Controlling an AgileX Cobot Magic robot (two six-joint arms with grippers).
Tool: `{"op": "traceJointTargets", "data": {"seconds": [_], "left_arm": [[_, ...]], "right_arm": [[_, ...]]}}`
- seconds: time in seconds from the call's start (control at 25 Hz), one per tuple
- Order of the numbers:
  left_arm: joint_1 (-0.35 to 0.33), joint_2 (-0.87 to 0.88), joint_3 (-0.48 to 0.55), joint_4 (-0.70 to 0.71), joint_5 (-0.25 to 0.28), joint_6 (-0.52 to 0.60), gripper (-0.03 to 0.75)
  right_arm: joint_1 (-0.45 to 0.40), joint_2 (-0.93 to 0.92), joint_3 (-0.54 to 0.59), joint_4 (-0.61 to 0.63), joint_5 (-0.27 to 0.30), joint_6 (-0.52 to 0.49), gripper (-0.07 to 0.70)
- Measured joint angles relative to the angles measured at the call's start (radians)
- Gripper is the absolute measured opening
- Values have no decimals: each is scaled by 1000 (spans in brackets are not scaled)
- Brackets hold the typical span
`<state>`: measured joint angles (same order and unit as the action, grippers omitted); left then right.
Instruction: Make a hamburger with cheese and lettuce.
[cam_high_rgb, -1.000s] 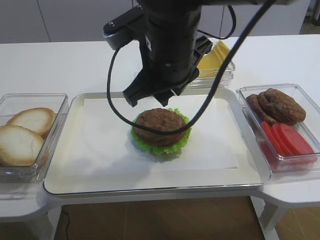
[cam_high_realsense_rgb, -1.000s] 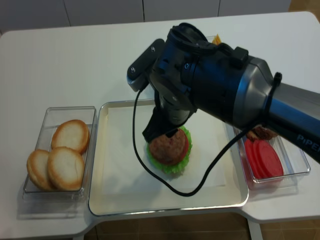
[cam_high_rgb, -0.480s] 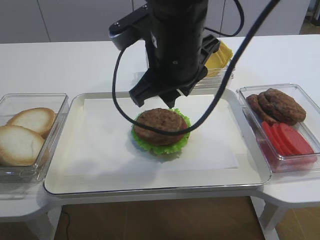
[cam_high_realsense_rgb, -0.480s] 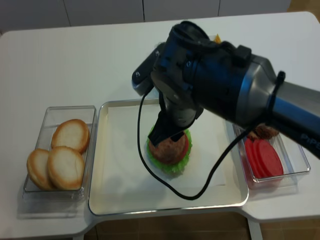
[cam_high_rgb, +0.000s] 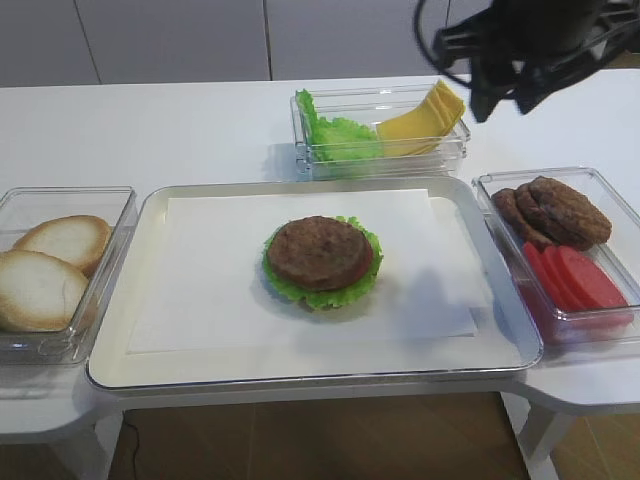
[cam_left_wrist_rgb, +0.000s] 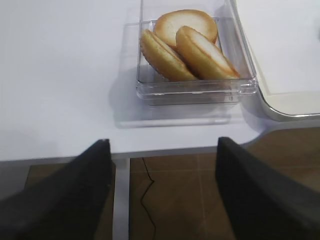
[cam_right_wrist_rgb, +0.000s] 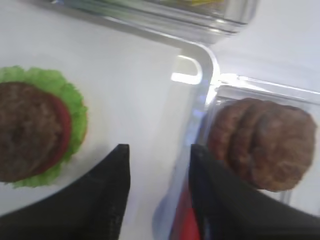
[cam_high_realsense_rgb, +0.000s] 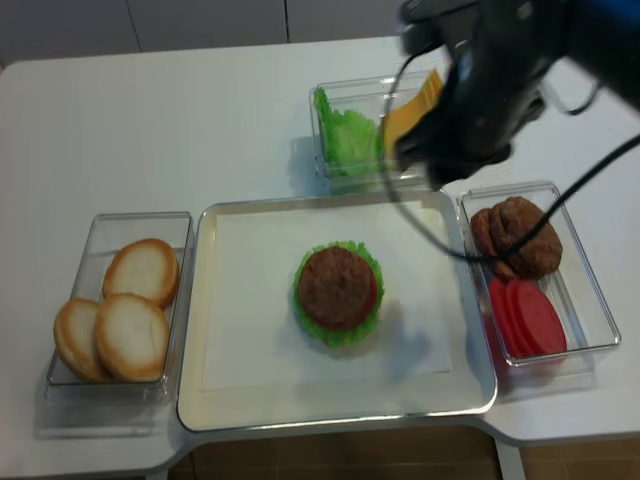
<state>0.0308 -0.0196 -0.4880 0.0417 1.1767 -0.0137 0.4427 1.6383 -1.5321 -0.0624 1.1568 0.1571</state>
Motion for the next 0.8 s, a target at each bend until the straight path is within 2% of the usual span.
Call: {"op": "traceJointTargets", "data": {"seconds": [0.16, 0.28, 0.44, 0.52, 0.8], "left_arm": [[0, 0, 0, 0, 0, 0, 477], [0, 0, 0, 0, 0, 0, 477], [0, 0, 0, 0, 0, 0, 477], [0, 0, 0, 0, 0, 0, 477], [0, 0, 0, 0, 0, 0, 477]], "right_arm": [[-160, -66, 41, 4, 4, -25, 386], [-270, -123, 115, 16, 1, -37, 403], [-380, -223, 257, 49, -39, -37, 406], [-403, -287, 329, 52, -51, -37, 406], [-403, -556, 497, 62, -54, -37, 406]]}}
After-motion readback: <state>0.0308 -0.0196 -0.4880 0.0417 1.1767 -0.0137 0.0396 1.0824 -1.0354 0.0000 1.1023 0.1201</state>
